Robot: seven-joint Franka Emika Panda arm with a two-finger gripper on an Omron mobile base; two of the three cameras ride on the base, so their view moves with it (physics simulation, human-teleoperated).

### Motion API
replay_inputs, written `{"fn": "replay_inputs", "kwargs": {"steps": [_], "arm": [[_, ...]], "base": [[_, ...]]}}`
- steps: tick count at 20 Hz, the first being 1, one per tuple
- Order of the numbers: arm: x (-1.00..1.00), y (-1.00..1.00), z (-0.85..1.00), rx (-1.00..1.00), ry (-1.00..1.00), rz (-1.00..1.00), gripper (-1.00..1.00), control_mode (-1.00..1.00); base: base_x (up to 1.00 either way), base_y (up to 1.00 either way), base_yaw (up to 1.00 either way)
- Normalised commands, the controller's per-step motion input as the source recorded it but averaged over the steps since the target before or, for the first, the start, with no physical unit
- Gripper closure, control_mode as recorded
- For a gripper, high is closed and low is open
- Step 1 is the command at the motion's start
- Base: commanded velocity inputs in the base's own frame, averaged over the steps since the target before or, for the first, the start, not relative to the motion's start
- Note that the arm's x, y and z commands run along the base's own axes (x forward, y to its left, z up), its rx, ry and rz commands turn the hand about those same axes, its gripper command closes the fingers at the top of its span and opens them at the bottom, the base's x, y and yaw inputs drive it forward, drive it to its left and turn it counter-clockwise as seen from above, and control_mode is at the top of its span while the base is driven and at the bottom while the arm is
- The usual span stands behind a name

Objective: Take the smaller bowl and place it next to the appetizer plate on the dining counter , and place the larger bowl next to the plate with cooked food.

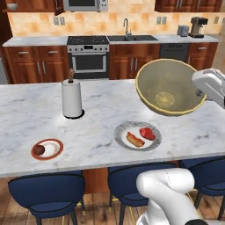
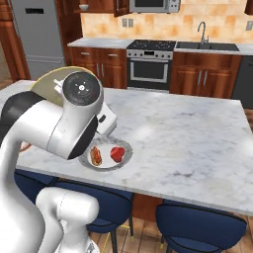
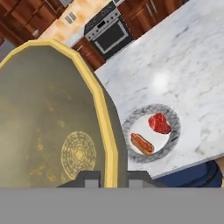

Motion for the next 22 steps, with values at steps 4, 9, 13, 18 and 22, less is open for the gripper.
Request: {"fn": "replay_inputs", "kwargs": {"steps": [4, 9, 13, 18, 22], "arm": [[0.01, -0.41, -0.03, -0.01, 0.26, -0.03, 1.00, -1.00], [0.13, -0.42, -0.39, -0.07, 0.17, -0.16, 1.00, -1.00], [0.21, -0.50, -0.68, -0.10, 0.01, -0.19, 1.00, -1.00], [0.44, -0.30, -0.62, -0.04, 0.00, -0.22, 1.00, -1.00], [0.33, -0.44, -0.53, 0.00, 0.00, -0.18, 1.00, -1.00]], "base": [[0.00, 0.00, 0.00], [0.00, 0.00, 0.00], [0.00, 0.00, 0.00], [0.00, 0.00, 0.00], [0.00, 0.00, 0.00]]}}
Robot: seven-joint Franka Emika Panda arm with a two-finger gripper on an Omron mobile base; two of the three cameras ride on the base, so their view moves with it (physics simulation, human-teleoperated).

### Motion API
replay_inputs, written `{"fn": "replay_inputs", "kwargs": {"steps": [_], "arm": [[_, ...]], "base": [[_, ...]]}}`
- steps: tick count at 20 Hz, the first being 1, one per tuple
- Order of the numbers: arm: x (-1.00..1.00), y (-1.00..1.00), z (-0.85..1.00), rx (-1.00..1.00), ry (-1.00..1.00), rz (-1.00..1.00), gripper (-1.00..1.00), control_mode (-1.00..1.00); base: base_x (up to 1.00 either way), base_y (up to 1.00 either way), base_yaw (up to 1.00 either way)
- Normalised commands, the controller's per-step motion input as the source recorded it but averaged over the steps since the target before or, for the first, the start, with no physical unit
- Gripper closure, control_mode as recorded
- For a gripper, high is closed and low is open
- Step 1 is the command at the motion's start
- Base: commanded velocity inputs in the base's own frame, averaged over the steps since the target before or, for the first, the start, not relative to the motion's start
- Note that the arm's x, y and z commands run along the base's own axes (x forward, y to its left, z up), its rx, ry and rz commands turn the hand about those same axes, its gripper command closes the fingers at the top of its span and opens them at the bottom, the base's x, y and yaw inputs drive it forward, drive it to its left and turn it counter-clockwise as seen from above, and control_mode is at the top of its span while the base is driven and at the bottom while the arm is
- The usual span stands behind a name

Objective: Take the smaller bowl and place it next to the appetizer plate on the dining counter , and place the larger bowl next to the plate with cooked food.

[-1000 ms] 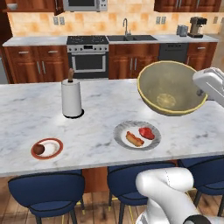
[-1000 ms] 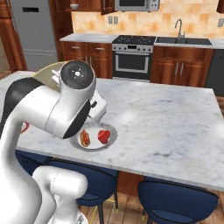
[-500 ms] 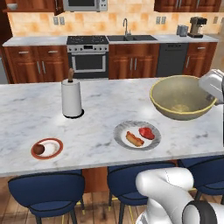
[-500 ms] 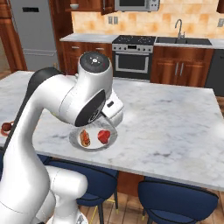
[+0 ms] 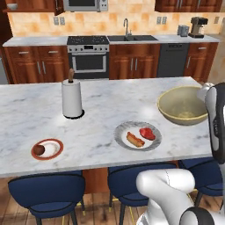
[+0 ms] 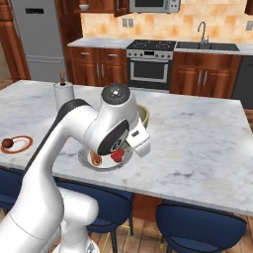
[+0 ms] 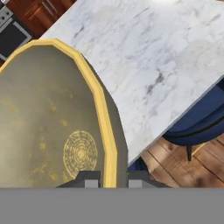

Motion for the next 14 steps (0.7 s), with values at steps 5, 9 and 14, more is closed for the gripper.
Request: {"fn": "replay_inputs", "kwargs": {"steps": [5, 9, 14], "arm": [[0.06, -0.51, -0.31, 0.00, 0.00, -0.06, 1.00, -1.00], [0.00, -0.25, -0.19, 0.05, 0.00, 0.00, 1.00, -1.00], [0.10, -0.18, -0.10, 0.14, 0.00, 0.00, 1.00, -1.00]], "base": [[0.00, 0.00, 0.00], [0.00, 0.00, 0.00], [0.00, 0.00, 0.00]]}}
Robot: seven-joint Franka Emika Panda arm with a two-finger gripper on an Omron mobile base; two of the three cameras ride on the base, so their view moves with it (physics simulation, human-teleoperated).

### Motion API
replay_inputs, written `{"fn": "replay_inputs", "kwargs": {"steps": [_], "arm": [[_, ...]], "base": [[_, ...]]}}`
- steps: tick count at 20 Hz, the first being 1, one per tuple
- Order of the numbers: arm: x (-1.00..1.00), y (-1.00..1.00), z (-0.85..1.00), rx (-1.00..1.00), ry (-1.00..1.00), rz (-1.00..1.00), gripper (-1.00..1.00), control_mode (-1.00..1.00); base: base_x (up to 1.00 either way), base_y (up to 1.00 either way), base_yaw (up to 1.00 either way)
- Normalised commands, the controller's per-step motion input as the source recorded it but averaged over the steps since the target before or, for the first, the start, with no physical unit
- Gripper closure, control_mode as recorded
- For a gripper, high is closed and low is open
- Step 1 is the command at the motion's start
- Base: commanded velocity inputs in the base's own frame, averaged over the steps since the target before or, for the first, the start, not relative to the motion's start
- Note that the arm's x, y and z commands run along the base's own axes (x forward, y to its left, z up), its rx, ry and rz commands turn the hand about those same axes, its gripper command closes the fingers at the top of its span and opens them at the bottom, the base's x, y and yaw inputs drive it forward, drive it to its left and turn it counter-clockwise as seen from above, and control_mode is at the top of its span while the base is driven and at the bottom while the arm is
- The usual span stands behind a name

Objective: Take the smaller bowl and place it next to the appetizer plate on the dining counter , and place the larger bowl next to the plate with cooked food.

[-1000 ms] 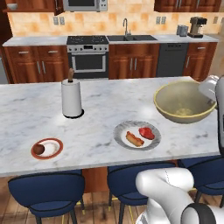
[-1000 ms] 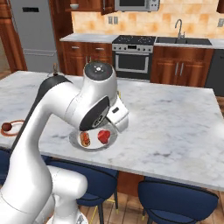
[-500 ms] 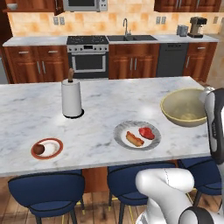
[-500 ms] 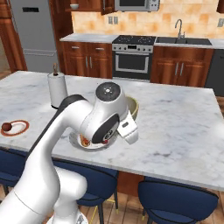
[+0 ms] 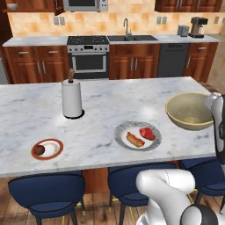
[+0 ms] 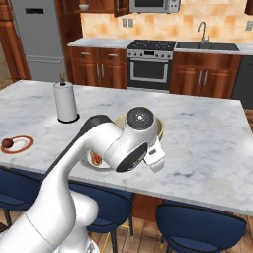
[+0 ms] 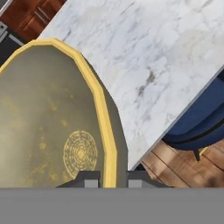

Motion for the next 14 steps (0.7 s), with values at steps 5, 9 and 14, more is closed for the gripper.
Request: {"fn": "replay_inputs", "kwargs": {"steps": [5, 9, 14], "arm": [[0.21, -0.19, -0.05, 0.23, 0.02, 0.00, 1.00, -1.00], [0.34, -0.04, -0.12, 0.16, 0.08, 0.00, 1.00, -1.00], [0.35, 0.00, -0.21, 0.00, 0.10, -0.01, 1.00, -1.00]], "base": [[0.00, 0.00, 0.00], [0.00, 0.00, 0.00], [0.00, 0.00, 0.00]]}}
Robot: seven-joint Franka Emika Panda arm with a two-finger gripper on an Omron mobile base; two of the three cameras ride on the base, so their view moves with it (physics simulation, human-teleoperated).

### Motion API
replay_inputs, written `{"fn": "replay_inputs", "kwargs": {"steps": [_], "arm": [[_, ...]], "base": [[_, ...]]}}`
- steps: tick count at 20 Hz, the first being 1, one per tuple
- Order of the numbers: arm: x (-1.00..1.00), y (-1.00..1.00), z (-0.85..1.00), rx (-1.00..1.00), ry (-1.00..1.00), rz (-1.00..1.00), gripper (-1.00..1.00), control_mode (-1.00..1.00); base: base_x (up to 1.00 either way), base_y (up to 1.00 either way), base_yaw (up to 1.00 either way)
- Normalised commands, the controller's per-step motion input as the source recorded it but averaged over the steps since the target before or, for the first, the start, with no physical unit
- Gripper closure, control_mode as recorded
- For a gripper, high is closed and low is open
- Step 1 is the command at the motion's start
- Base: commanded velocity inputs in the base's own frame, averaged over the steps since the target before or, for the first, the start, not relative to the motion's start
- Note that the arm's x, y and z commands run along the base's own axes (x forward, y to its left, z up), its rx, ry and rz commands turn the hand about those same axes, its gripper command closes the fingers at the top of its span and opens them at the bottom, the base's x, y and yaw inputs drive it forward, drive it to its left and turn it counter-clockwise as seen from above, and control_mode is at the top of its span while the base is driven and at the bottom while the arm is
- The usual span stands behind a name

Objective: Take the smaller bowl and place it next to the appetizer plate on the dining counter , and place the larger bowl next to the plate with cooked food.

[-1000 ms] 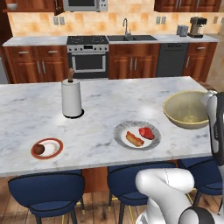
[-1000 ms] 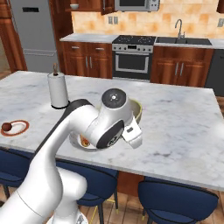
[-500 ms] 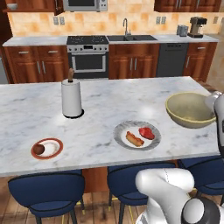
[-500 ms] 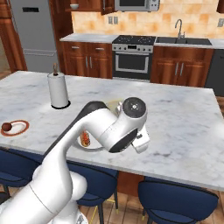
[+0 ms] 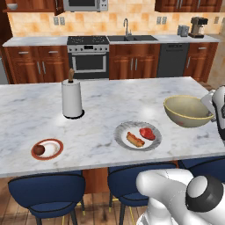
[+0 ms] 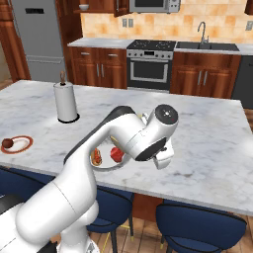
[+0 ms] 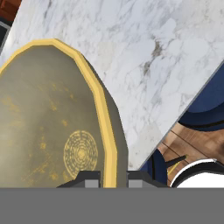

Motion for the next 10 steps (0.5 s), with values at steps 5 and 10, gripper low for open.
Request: {"fn": "replay_inputs", "kwargs": {"steps": [5, 10], "arm": [[0.24, 0.00, -0.27, -0.06, 0.02, 0.00, 1.00, -1.00], [0.15, 0.00, -0.35, -0.05, 0.00, 0.00, 1.00, -1.00]], "base": [[0.00, 0.00, 0.00], [0.00, 0.00, 0.00]]}}
